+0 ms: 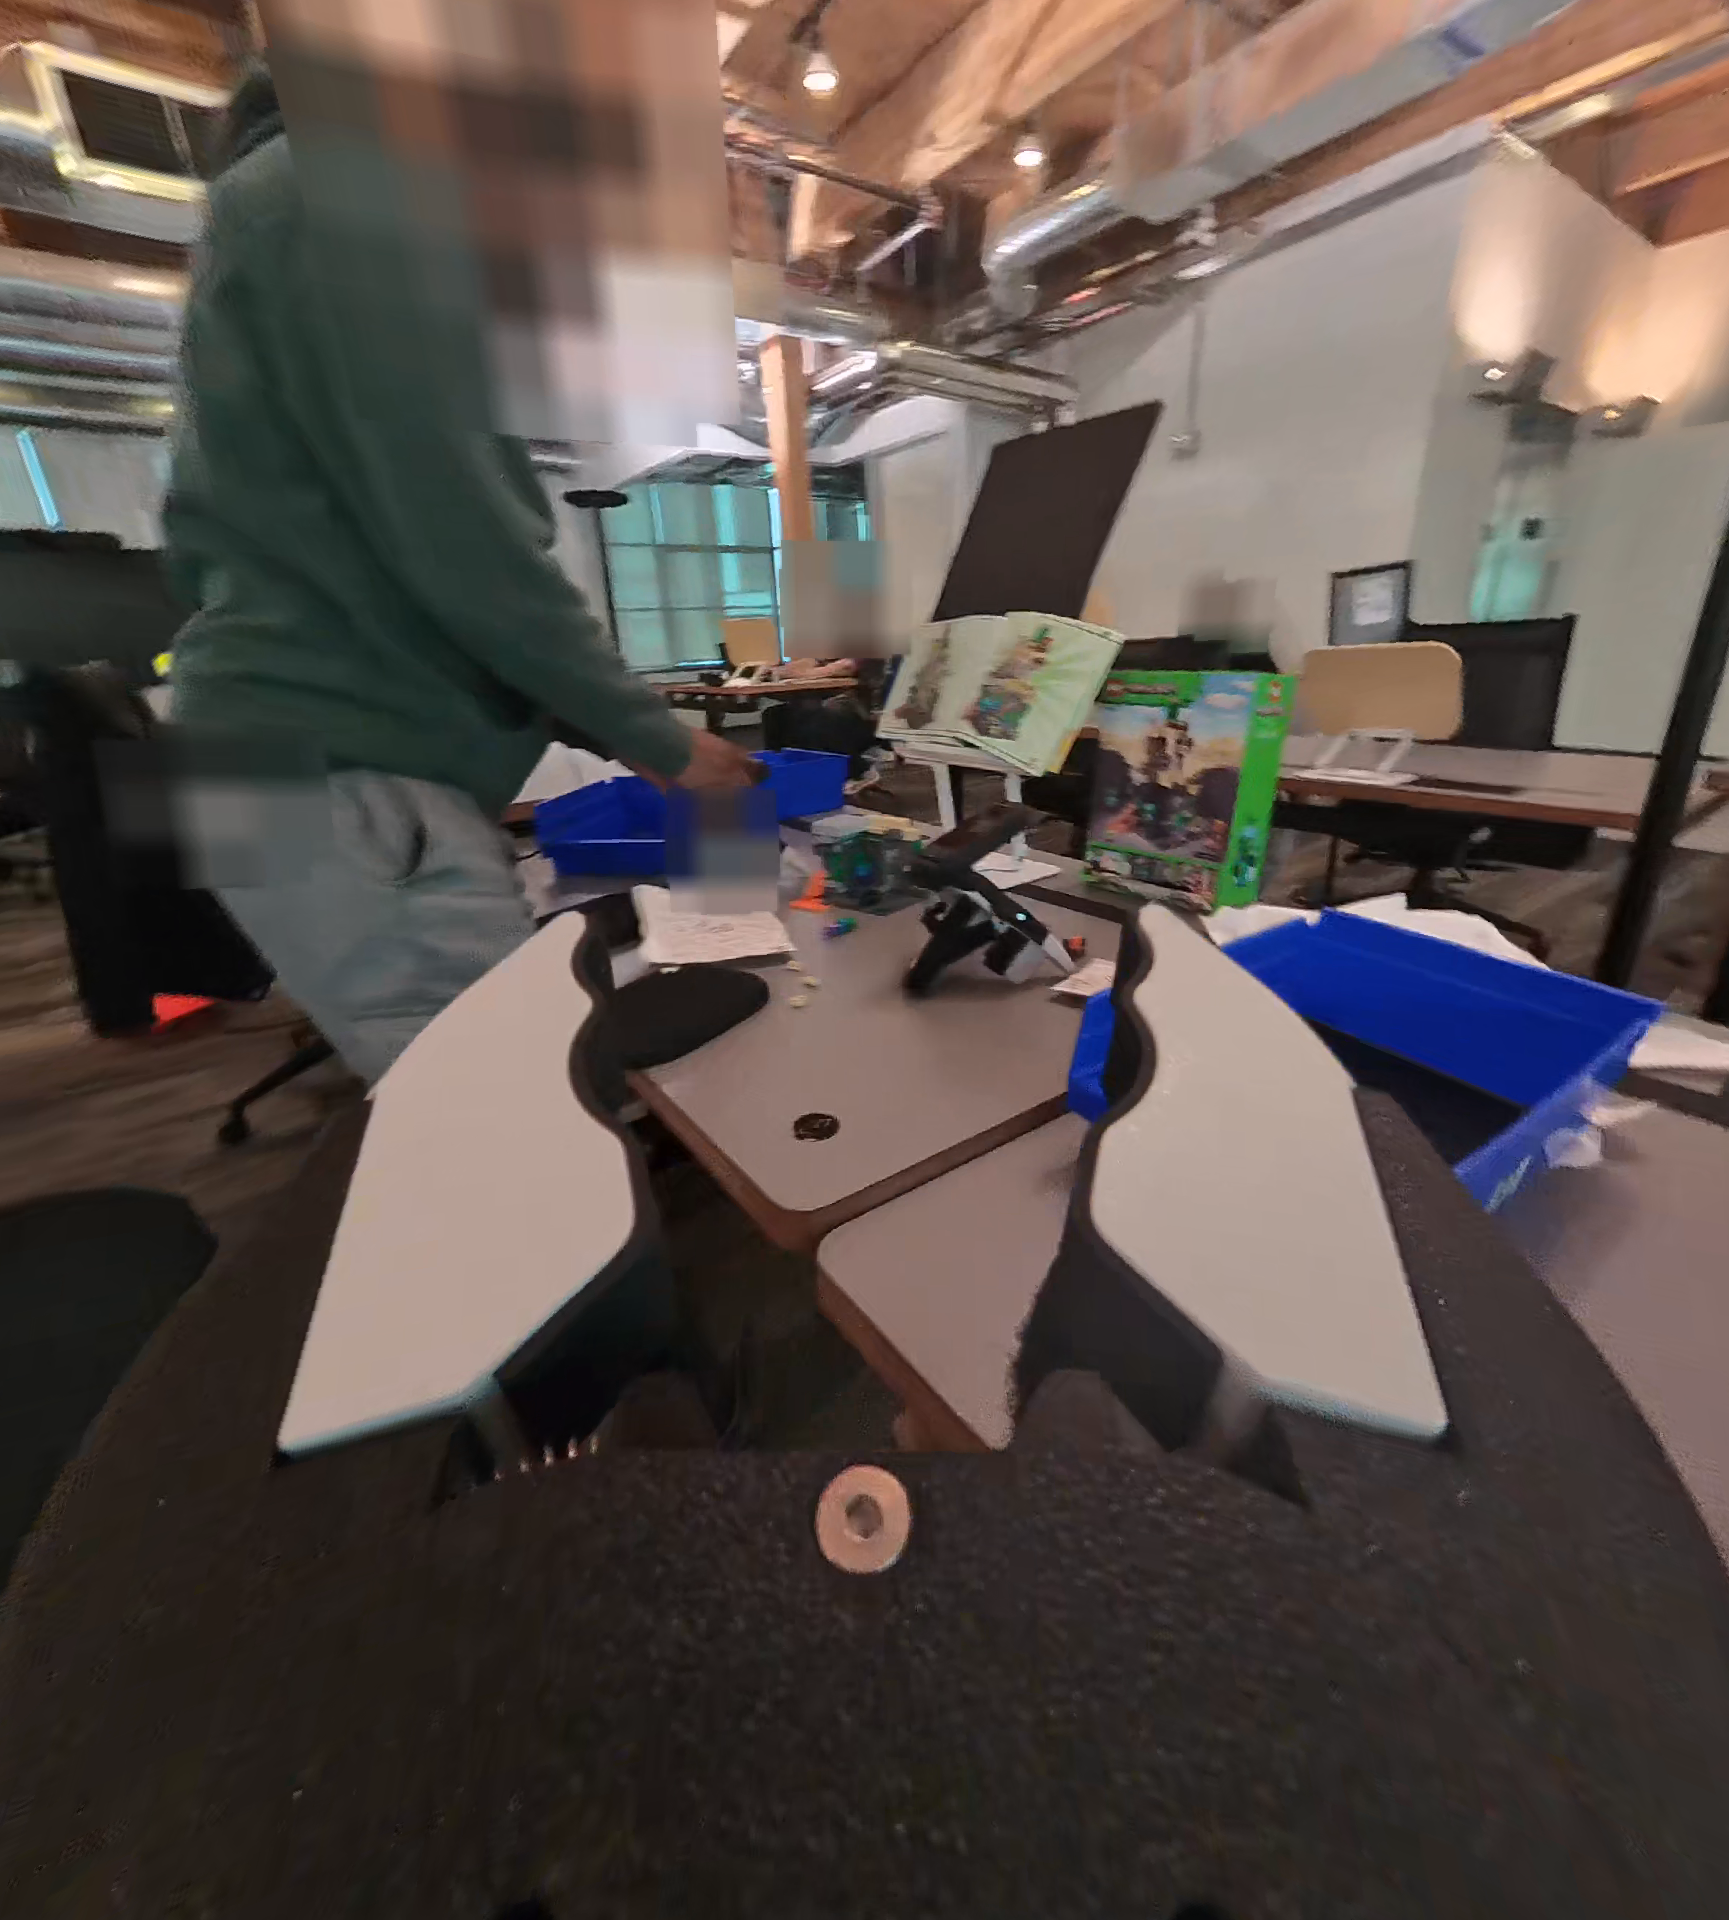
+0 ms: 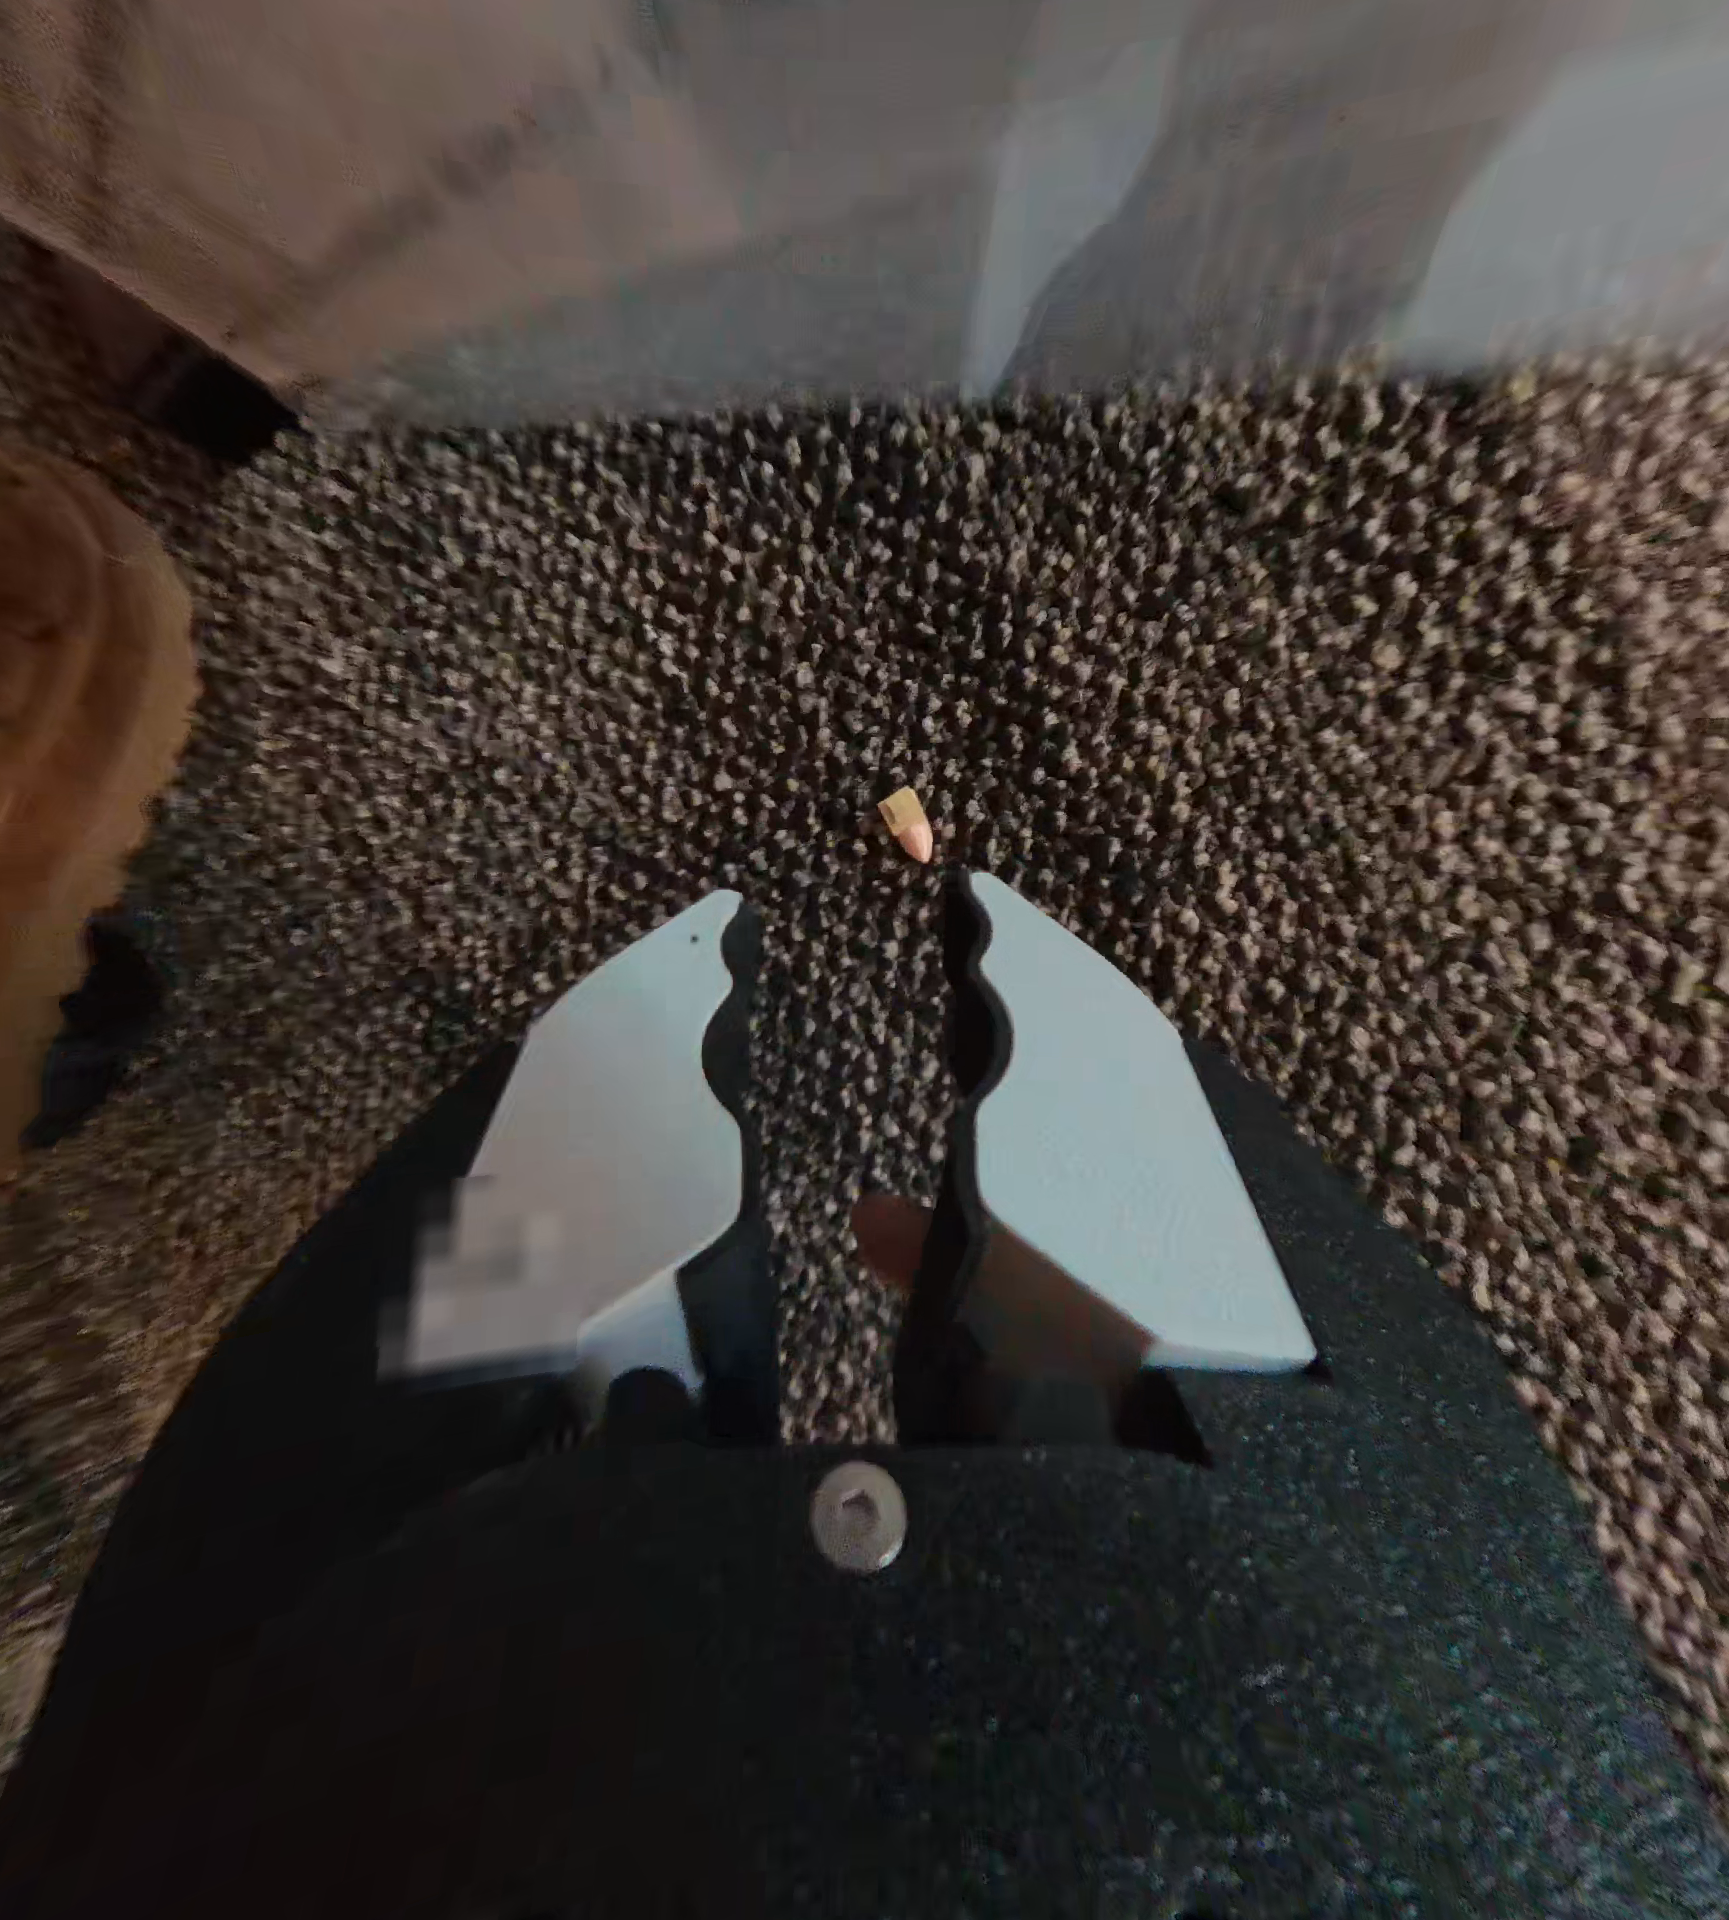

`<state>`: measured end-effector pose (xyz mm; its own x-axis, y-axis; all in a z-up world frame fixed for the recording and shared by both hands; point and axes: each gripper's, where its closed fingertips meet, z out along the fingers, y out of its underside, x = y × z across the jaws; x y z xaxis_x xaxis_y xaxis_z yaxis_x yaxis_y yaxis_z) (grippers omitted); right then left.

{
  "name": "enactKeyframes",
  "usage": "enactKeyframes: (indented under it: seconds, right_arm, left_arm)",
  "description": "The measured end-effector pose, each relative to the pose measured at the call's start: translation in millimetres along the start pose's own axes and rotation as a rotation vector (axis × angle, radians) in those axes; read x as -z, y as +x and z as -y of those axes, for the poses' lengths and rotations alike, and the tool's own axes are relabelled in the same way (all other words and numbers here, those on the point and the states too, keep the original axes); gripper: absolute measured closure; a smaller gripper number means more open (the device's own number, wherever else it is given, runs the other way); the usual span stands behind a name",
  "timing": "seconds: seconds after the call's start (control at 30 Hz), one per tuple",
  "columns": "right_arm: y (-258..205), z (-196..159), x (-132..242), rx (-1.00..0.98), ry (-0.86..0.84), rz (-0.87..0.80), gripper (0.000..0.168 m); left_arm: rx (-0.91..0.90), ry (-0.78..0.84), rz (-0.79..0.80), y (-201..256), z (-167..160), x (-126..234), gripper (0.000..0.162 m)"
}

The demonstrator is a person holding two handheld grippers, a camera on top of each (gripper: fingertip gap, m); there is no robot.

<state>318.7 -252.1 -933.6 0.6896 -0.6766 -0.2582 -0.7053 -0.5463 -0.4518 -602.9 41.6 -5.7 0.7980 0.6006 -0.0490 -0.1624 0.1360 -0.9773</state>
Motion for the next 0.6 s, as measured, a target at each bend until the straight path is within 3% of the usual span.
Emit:
enactKeyframes:
  seconds: [0.27,0.5,0.6]
  right_arm:
    - [13,0,-32,0.063,-0.008,-0.028,0.136]
    - [17,-2,-44,0.150,-0.001,-0.079,0.154]
    - [16,-4,-43,0.133,-0.026,-0.058,0.160]
  left_arm:
    - [0.075,0.056,0.159,-70,50,67,0.071]
    - [0.132,0.067,0.195,-85,51,94,0.078]
    - [0.102,0.086,0.206,-81,55,91,0.071]
